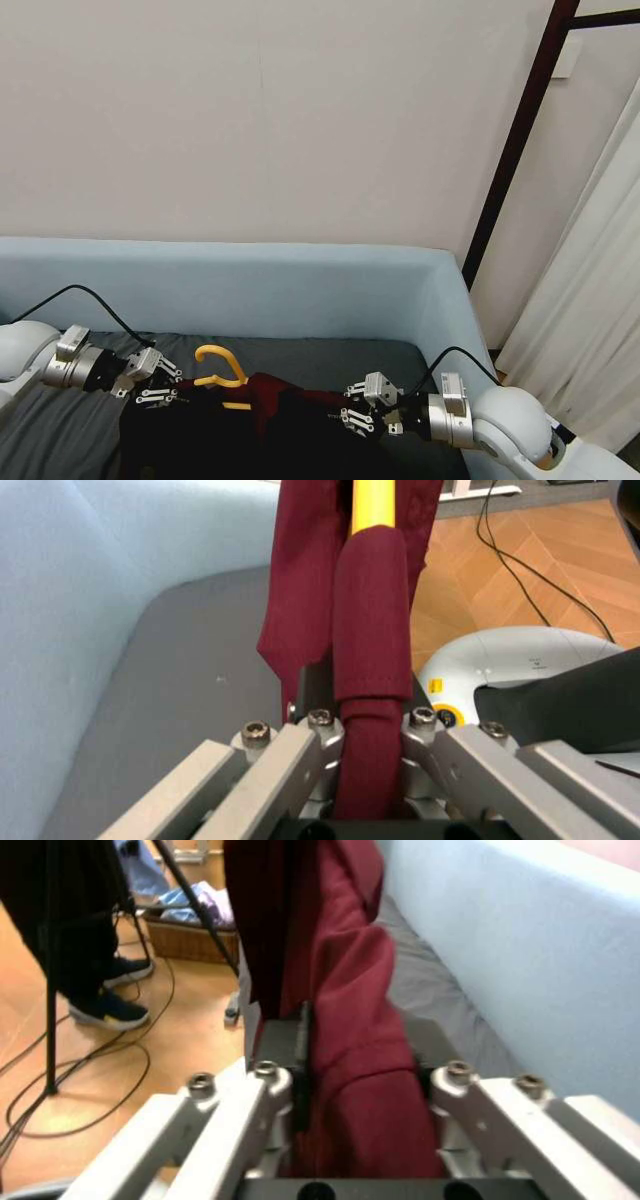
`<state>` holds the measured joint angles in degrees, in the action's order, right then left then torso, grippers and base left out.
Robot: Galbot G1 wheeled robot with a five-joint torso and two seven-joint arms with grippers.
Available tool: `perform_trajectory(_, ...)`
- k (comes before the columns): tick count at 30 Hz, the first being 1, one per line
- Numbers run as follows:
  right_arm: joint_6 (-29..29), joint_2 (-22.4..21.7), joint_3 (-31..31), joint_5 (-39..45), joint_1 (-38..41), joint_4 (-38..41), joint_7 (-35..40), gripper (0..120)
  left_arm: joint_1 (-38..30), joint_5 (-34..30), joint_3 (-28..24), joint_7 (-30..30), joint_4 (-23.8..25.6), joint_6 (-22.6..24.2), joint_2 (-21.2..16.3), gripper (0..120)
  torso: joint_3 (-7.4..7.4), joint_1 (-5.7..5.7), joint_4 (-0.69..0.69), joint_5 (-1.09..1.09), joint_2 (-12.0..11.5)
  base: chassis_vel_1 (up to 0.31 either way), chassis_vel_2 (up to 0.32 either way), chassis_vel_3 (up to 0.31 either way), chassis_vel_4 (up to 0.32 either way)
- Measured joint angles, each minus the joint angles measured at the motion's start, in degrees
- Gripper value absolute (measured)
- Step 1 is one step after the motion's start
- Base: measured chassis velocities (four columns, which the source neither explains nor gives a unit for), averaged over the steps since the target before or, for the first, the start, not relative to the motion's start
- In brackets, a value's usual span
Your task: Pick up the clothes from the sofa and hang them on the clothes hanger.
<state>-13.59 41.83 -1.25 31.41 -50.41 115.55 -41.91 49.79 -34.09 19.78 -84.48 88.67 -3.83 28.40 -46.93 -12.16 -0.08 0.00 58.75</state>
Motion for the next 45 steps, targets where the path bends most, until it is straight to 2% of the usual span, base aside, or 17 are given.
perform_trajectory(3,0.01,-0.02,-0.03,-0.09,0.04,-0.02,-0.12,30,0.00,0.01,-0.01,0.01,0.02,0.00,0.01,1,0.00,0.00,0.00,0.00,0.00,0.000,0.000,0.000,0.000)
perform_trajectory(4,0.02,-0.27,-0.55,-0.87,0.49,-0.31,-1.15,43,0.02,0.09,-0.10,0.19,0.32,0.03,0.11,1,0.00,0.00,0.00,0.00,0.00,0.000,0.000,0.000,0.000)
perform_trajectory(5,0.03,-0.29,-1.13,-1.20,0.97,-0.50,-1.31,49,0.10,0.12,-0.15,0.30,0.60,0.10,0.09,1,0.00,0.00,0.00,0.00,0.00,0.000,0.000,0.000,0.000)
perform_trajectory(7,0.02,-0.29,-1.40,-1.35,1.17,-0.59,-1.34,50,0.14,0.12,-0.15,0.36,0.69,0.15,0.08,1,0.00,0.00,0.00,0.00,0.00,0.000,0.000,0.000,0.000)
perform_trajectory(10,-0.06,0.01,-2.69,-2.02,2.39,-1.15,-1.55,66,0.45,0.55,-0.31,0.79,1.27,0.54,-0.08,1,0.00,0.00,0.00,0.01,0.00,0.000,0.000,0.000,0.000)
perform_trajectory(11,-0.06,0.01,-2.69,-2.02,2.39,-1.15,-1.55,66,0.45,0.55,-0.31,0.79,1.27,0.54,-0.08,1,0.00,0.00,0.00,0.01,0.00,0.000,0.000,0.000,0.000)
perform_trajectory(13,-0.20,0.30,-3.18,-2.13,3.17,-1.46,-1.84,76,0.81,1.15,-0.47,1.01,1.74,0.63,-0.09,1,0.00,0.00,0.00,0.00,0.00,0.000,0.000,0.000,0.000)
perform_trajectory(15,-0.31,0.45,-3.47,-2.17,3.74,-1.66,-2.23,81,0.98,1.61,-0.53,1.21,2.09,0.63,0.05,1,0.00,0.00,0.00,0.01,0.00,0.000,0.000,0.000,0.000)
perform_trajectory(17,-0.35,0.49,-3.82,-2.29,4.30,-1.87,-2.68,71,1.05,2.32,-0.73,1.49,2.50,0.70,0.40,1,0.00,0.00,0.00,0.00,0.00,0.000,0.000,0.000,0.000)
perform_trajectory(19,-0.35,0.50,-3.87,-2.32,4.36,-1.90,-2.73,70,1.04,2.43,-0.78,1.52,2.54,0.72,0.44,1,0.00,0.00,0.00,0.00,0.00,0.000,0.000,0.000,0.000)
perform_trajectory(23,-0.37,0.74,-4.03,-3.00,4.54,-2.22,-3.17,50,0.55,2.83,-1.31,1.93,2.91,1.03,1.06,1,0.00,0.00,0.00,0.00,0.00,0.000,0.000,0.000,0.000)
perform_trajectory(25,-0.37,0.75,-4.03,-3.18,4.52,-2.25,-3.24,48,0.41,2.82,-1.42,1.98,2.92,1.10,1.14,1,0.00,0.00,0.00,0.00,0.00,0.000,0.000,0.000,0.000)
perform_trajectory(27,-0.37,0.79,-4.03,-4.00,4.31,-2.41,-3.72,36,-0.13,2.83,-1.84,2.05,2.92,1.23,1.33,1,0.00,0.00,0.00,0.01,0.00,0.000,0.000,0.000,0.000)
perform_trajectory(31,-0.37,0.80,-3.81,-4.46,4.18,-2.51,-4.63,21,-0.70,2.83,-2.33,2.21,2.87,1.29,1.43,1,0.00,0.00,0.00,0.01,0.00,0.000,0.000,0.000,0.000)
perform_trajectory(33,-0.37,0.80,-3.79,-4.50,4.18,-2.52,-4.71,21,-0.73,2.83,-2.36,2.23,2.87,1.29,1.44,1,0.00,0.00,0.00,0.00,0.00,0.000,0.000,0.000,0.000)
perform_trajectory(36,-0.30,0.80,-3.66,-5.22,4.09,-2.60,-5.42,7,-0.99,2.87,-2.69,2.35,2.86,1.23,1.56,1,0.00,0.00,0.00,0.00,0.00,0.000,0.000,0.000,0.000)
perform_trajectory(45,0.09,0.81,-2.99,-5.62,3.12,-2.39,-5.63,6,-1.25,2.86,-2.78,2.85,3.22,0.80,1.55,1,0.00,0.00,0.00,0.00,0.00,0.000,0.000,0.000,0.000)
